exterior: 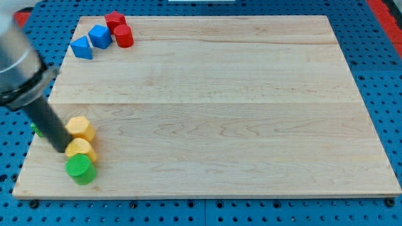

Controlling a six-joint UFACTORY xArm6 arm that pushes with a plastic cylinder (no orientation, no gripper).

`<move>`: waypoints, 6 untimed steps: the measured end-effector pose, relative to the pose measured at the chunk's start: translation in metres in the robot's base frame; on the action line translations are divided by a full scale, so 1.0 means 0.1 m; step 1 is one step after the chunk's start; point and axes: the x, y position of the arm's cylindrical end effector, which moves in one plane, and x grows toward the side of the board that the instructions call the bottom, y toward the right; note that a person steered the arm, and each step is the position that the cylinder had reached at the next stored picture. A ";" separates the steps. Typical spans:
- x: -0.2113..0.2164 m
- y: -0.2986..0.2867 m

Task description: Separate the green circle and the yellow heart

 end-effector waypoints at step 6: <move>-0.26 1.14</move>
